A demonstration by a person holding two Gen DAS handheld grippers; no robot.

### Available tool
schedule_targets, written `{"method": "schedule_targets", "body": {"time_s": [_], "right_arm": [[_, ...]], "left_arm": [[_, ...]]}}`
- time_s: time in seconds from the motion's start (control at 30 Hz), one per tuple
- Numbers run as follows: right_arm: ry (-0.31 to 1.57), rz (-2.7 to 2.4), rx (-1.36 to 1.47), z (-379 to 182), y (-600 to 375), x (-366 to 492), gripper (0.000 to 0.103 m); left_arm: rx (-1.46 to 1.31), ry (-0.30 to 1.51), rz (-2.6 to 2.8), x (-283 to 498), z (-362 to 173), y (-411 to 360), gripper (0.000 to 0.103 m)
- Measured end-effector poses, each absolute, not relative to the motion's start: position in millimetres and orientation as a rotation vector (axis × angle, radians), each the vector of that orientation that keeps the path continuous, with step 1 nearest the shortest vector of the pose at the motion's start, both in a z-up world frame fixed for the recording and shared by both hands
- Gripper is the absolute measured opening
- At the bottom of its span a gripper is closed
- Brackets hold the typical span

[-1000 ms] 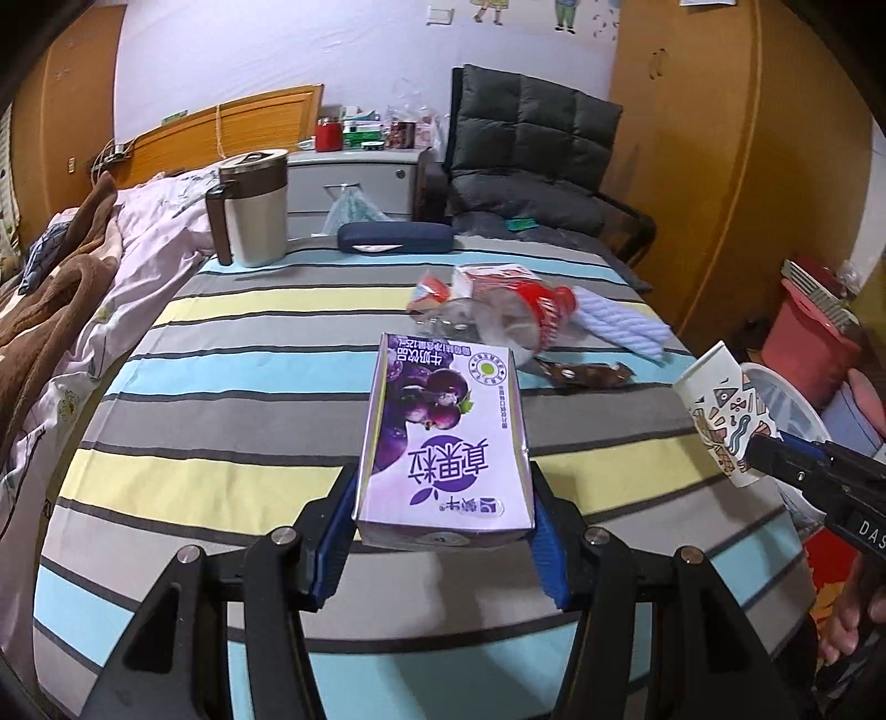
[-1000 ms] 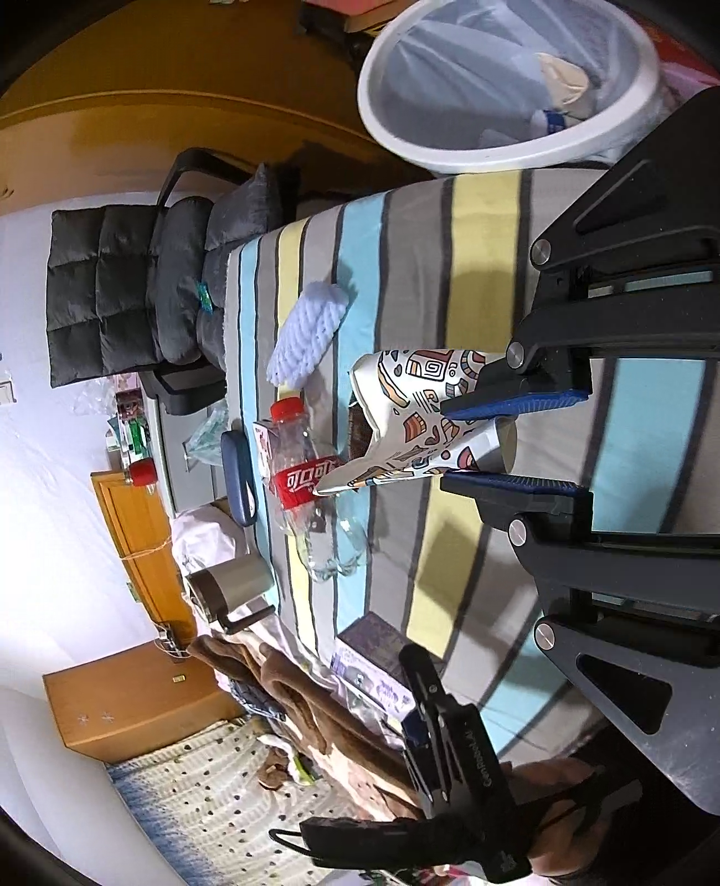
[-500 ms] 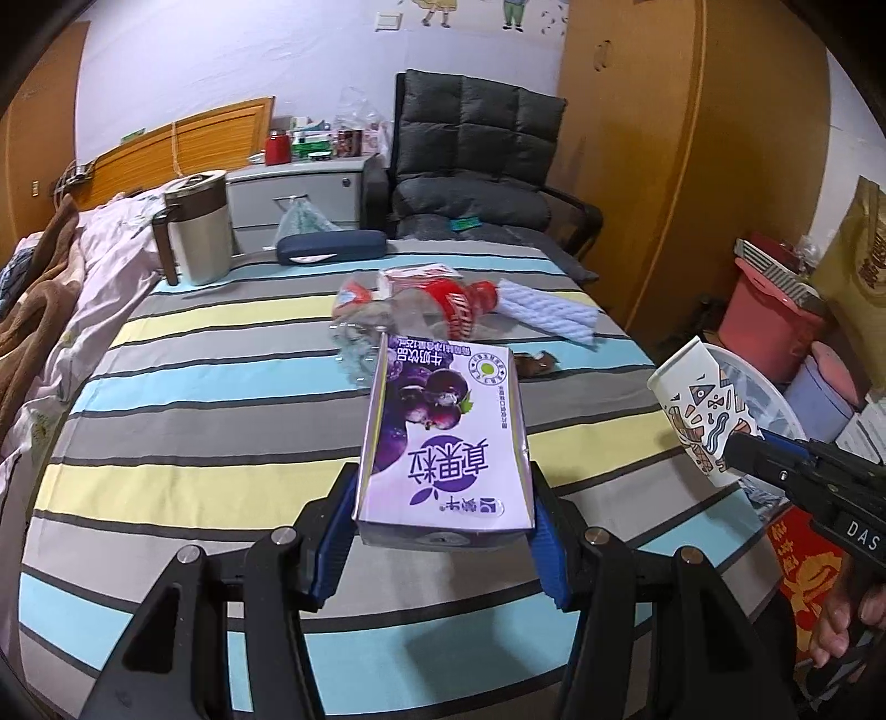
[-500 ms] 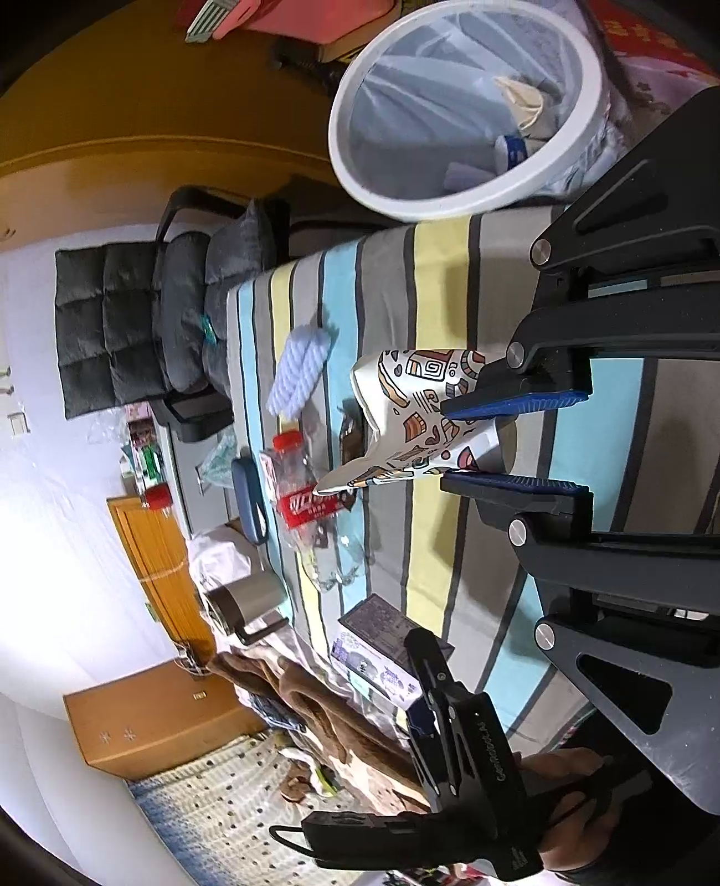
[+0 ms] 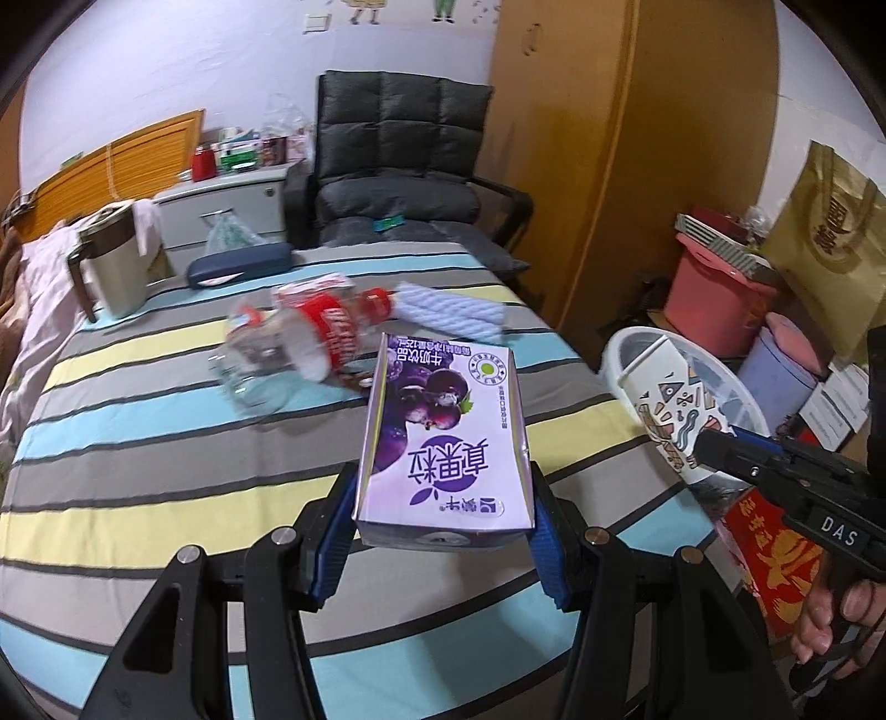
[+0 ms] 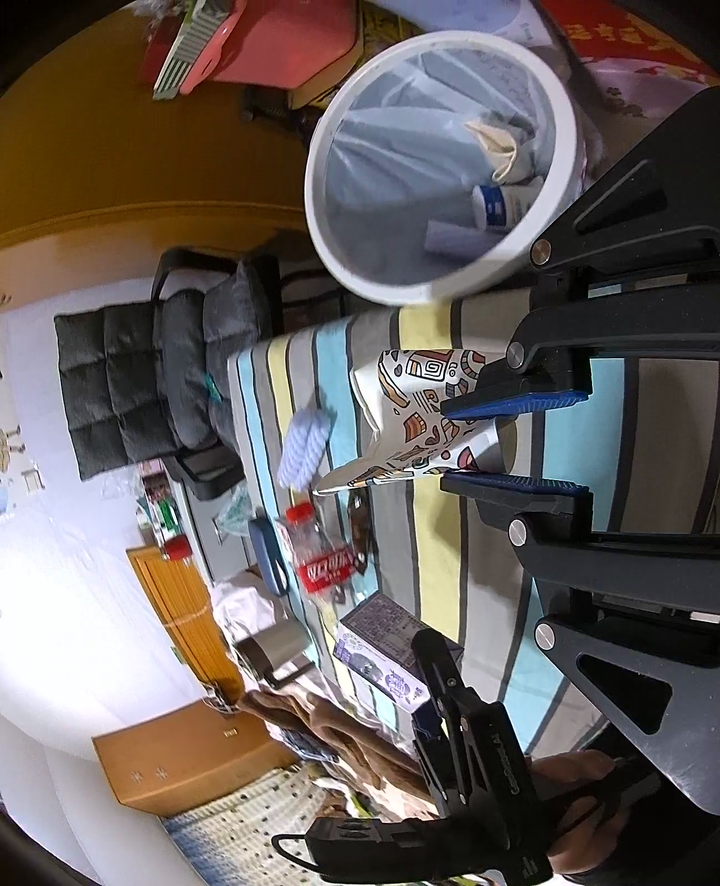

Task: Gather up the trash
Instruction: 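Carry both items over the white bin and open both grippers to drop them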

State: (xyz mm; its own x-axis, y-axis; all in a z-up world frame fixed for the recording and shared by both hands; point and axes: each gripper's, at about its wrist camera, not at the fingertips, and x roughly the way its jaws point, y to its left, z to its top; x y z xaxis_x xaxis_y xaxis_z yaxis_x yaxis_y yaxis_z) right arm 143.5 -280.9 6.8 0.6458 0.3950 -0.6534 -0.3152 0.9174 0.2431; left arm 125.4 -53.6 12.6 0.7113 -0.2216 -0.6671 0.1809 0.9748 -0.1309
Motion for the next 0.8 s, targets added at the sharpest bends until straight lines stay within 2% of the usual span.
{"method": "schedule_targets", "body": {"time_s": [0.8], "right_arm": [[0.79, 0.146, 0.224, -9.6, -378.1, 138.9, 0.022]], "left_arm": [[0.025, 0.77, -0.544, 171.0, 8.9, -185.0, 0.058]]}}
